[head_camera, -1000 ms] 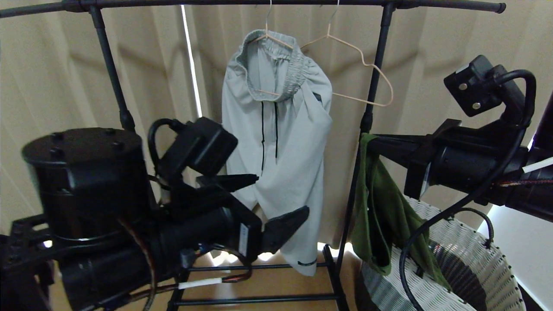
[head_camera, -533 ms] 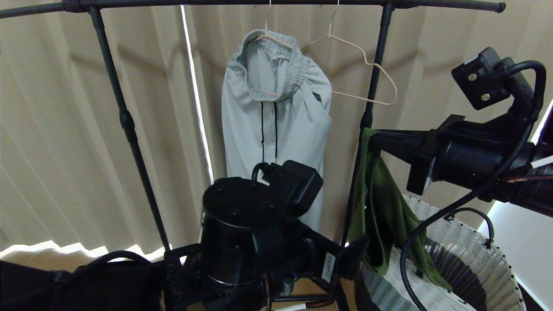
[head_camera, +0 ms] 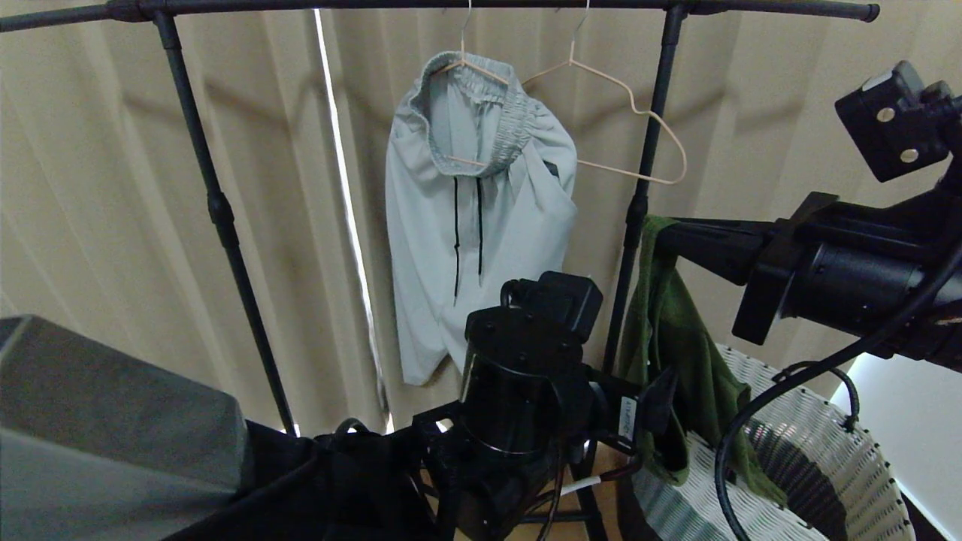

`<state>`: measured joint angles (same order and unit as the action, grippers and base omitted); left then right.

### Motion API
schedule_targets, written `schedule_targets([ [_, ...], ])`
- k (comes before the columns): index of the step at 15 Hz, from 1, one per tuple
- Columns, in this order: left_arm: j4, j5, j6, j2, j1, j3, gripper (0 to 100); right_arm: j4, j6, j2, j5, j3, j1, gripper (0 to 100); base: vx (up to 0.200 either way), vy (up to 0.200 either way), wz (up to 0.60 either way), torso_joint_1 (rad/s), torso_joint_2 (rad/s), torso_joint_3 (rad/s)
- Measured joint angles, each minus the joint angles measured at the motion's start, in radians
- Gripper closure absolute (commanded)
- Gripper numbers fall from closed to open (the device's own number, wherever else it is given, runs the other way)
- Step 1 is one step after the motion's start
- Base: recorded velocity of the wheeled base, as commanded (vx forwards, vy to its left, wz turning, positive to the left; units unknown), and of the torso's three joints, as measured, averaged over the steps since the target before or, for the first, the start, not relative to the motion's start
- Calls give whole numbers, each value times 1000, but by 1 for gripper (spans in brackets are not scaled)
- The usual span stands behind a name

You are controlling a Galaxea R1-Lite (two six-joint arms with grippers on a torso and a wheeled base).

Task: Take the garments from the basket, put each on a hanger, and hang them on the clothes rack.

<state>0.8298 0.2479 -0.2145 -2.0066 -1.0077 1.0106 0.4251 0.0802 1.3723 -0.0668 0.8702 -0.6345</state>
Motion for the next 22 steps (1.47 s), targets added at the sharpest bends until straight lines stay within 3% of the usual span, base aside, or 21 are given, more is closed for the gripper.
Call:
schedule_targets([
  [8, 0, 27, 10, -53, 50, -13, 0, 1, -4, -17, -1, 2, 0, 100, 0, 0, 0, 0, 0, 0],
  [18, 15, 25, 27, -56, 44, -163, 0, 2, -8, -36, -2, 23, 0, 100, 0, 0, 0, 0, 0, 0],
  [19, 25, 25, 30, -51, 43, -178, 100, 2, -8, -36, -2, 23, 0, 100, 0, 0, 0, 0, 0, 0],
  [22, 66, 21, 57, -33, 43, -220, 100, 2, -7, -35, -1, 24, 0, 100, 0, 0, 0, 0, 0, 0],
])
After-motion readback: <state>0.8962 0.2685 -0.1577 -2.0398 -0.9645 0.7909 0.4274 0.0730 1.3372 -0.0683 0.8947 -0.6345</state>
